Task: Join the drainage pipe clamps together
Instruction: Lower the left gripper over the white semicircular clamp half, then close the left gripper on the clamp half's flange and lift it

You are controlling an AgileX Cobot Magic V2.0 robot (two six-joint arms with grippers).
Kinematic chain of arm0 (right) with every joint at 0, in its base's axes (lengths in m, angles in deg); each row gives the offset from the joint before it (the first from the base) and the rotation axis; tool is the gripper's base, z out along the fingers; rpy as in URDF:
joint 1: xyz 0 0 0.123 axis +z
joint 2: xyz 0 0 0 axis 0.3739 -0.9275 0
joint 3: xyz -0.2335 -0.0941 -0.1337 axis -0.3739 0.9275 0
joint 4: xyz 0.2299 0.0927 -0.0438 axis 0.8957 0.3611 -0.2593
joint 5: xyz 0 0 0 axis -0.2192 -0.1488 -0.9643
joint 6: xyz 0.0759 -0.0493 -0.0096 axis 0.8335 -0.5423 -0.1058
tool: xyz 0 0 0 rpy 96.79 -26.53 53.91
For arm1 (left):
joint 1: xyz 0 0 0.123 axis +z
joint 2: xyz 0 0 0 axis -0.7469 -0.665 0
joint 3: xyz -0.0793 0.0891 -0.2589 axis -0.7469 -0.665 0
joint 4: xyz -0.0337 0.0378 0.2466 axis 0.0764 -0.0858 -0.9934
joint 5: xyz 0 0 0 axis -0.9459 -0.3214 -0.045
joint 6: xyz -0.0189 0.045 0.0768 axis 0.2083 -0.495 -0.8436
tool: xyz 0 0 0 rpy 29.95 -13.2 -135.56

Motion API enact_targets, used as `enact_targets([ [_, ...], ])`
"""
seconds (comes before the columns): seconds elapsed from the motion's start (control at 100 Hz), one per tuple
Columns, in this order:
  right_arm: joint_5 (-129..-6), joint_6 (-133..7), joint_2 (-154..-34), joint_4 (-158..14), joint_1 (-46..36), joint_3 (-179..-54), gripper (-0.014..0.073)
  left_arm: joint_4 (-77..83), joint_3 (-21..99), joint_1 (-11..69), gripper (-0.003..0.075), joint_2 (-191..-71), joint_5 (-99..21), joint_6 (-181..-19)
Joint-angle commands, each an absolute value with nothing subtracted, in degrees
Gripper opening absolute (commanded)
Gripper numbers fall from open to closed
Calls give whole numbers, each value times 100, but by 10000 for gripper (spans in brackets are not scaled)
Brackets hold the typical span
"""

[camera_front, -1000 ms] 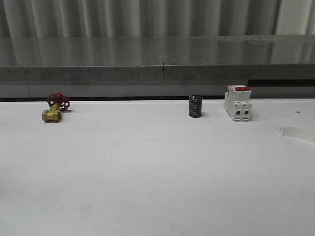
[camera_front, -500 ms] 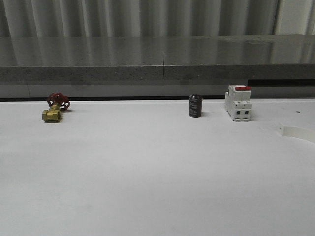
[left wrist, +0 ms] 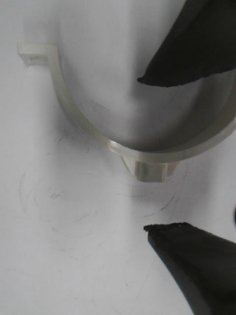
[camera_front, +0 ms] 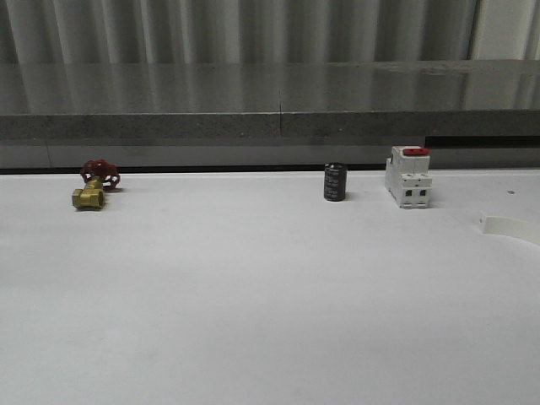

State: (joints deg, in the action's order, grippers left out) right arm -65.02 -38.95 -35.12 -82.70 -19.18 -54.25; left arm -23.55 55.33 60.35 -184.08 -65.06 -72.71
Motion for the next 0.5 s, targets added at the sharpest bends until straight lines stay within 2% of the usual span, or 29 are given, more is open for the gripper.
enact_targets([
  [0.0, -6022, -3915, -3399, -8272, -1900, -5510, -69, -2374, 5733, 6046, 554, -18185, -6325, -7290],
  [0.49, -6022, -3915, -3399, -8272, -1900, -5510, -69, -2345, 5748, 6073, 554, -18454, -6196, -7423],
])
